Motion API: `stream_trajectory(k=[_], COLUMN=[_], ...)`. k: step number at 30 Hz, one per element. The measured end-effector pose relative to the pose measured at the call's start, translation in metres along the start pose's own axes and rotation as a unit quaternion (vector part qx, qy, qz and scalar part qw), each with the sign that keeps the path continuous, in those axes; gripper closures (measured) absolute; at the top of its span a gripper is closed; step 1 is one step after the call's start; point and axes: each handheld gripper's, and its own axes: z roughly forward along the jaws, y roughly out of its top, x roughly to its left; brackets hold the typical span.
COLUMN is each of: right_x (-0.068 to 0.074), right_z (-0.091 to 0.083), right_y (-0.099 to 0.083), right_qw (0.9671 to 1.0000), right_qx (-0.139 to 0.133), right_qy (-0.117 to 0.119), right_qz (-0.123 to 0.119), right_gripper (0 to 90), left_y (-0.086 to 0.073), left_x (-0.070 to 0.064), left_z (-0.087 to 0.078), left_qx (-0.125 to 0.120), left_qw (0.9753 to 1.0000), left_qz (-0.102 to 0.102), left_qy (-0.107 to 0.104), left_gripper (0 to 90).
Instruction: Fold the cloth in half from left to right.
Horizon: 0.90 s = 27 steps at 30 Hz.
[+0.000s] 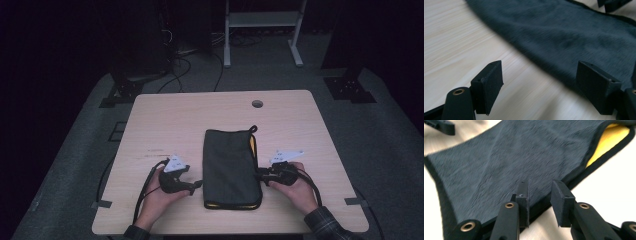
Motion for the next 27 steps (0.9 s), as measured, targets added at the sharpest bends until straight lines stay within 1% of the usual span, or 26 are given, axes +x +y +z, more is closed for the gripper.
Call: stream_trajectory(k=[2, 3, 4, 6, 7, 9, 10, 12, 13, 14, 15, 17, 20, 21, 24, 27], right_x=[0.005, 0.007, 0.009, 0.013, 0.015, 0.019, 0.021, 0.024, 0.025, 0.028, 0.031, 0.036, 0.043, 0.044, 0.044, 0.044], right_z=[-0.002, -0.003, -0.005, -0.007, -0.008, -0.011, -0.011, -0.012, -0.012, -0.011, -0.012, -0.011, -0.012, -0.013, -0.016, -0.02], right_y=[-0.004, -0.005, -0.007, -0.011, -0.013, -0.018, -0.02, -0.024, -0.025, -0.027, -0.028, -0.029, -0.031, -0.031, -0.034, -0.037], right_qw=[1.0, 1.0, 0.9999, 0.9998, 0.9998, 0.9996, 0.9995, 0.9991, 0.9987, 0.9985, 0.9982, 0.9975, 0.996, 0.9958, 0.9951, 0.9948], right_qx=[0.004, 0.004, 0.005, 0.01, 0.014, 0.019, 0.021, 0.03, 0.034, 0.037, 0.04, 0.041, 0.048, 0.05, 0.057, 0.061], right_qy=[0.001, 0.002, 0.004, 0.008, 0.006, 0.011, 0.012, 0.013, 0.013, 0.014, 0.012, 0.008, 0.013, 0.017, 0.031, 0.033], right_qz=[-0.006, -0.007, -0.008, -0.012, -0.016, -0.019, -0.021, -0.028, -0.036, -0.038, -0.043, -0.057, -0.075, -0.075, -0.074, -0.075], right_gripper=[66.2, 65.7, 65.2, 63.9, 62.9, 61.9, 61.7, 60.5, 60.2, 60.2, 60.2, 60.4, 60.5, 60.5, 60.3, 60.1], left_y=[0.003, 0.003, 0.003, 0.0, -0.003, -0.007, -0.009, -0.012, -0.013, -0.013, -0.014, -0.016, -0.02, -0.021, -0.025, -0.029], left_x=[-0.009, -0.013, -0.017, -0.021, -0.022, -0.023, -0.023, -0.023, -0.024, -0.024, -0.024, -0.025, -0.027, -0.03, -0.04, -0.052], left_z=[0.006, 0.01, 0.013, 0.015, 0.015, 0.014, 0.013, 0.01, 0.009, 0.008, 0.006, 0.003, -0.002, -0.003, -0.007, -0.01], left_qx=[0.004, 0.011, 0.017, 0.033, 0.039, 0.052, 0.061, 0.061, 0.061, 0.065, 0.068, 0.067, 0.07, 0.069, 0.071, 0.072], left_qw=[0.9999, 0.9997, 0.9995, 0.9987, 0.9983, 0.9974, 0.9966, 0.9966, 0.9965, 0.996, 0.9959, 0.9961, 0.9964, 0.9964, 0.9959, 0.9953], left_qz=[0.011, 0.021, 0.025, 0.038, 0.041, 0.049, 0.056, 0.055, 0.056, 0.061, 0.06, 0.057, 0.049, 0.048, 0.054, 0.06], left_qy=[-0.005, -0.007, -0.009, -0.01, -0.008, -0.003, 0.001, 0.0, 0.002, 0.003, 0.004, 0.002, -0.004, -0.005, -0.013, -0.023], left_gripper=[20.7, 20.7, 20.6, 20.4, 20.4, 20.7, 20.9, 22.6, 23.3, 23.7, 24.3, 25.2, 28.6, 28.9, 29.5, 29.9])
